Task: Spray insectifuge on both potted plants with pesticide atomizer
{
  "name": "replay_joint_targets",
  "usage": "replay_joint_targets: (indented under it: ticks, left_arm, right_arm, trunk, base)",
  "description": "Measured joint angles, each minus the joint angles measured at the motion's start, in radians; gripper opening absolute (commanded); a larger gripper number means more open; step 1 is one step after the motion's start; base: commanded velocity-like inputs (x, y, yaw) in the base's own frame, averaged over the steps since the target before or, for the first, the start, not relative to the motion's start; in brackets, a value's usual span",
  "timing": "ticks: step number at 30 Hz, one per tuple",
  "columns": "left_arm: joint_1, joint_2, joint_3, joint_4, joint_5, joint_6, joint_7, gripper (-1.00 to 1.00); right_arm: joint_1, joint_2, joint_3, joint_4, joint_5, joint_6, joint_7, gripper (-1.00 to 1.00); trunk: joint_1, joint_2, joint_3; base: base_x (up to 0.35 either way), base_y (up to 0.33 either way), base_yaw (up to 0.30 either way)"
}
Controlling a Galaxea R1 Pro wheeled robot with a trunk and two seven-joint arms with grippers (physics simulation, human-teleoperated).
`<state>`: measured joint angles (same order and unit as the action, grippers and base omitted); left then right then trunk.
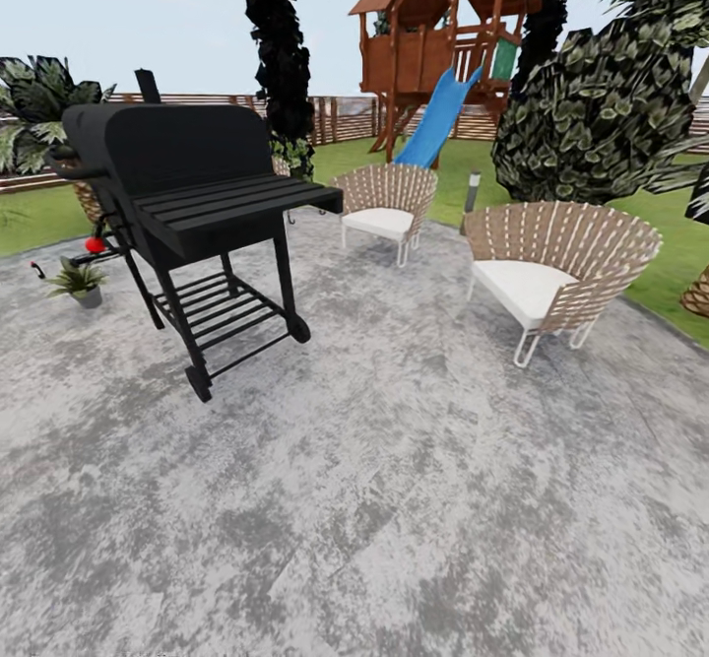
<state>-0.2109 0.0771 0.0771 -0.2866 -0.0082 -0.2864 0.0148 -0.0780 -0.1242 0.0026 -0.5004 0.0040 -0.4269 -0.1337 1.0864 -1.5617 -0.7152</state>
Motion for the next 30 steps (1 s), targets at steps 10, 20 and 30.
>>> replay_joint_targets:
  ticks: [10, 20, 30]
  left_arm:
    - [0.000, 0.000, 0.000, 0.000, 0.000, 0.000, 0.000, 1.00]
    - [0.000, 0.000, 0.000, 0.000, 0.000, 0.000, 0.000, 1.00]
    - [0.000, 0.000, 0.000, 0.000, 0.000, 0.000, 0.000, 1.00]
  right_arm:
    - [0.000, 0.000, 0.001, 0.000, 0.000, 0.000, 0.001, 1.00]
    - [0.000, 0.000, 0.001, 0.000, 0.000, 0.000, 0.000, 1.00]
    - [0.000, 0.000, 0.001, 0.000, 0.000, 0.000, 0.000, 1.00]
  trunk:
    - [0.000, 0.000, 0.007]
    - [0.000, 0.000, 0.015]
    - [0.000, 0.000, 0.022]
  base:
    - [0.000, 0.000, 0.252]
    - [0.000, 0.000, 0.252]
    - [0.000, 0.000, 0.252]
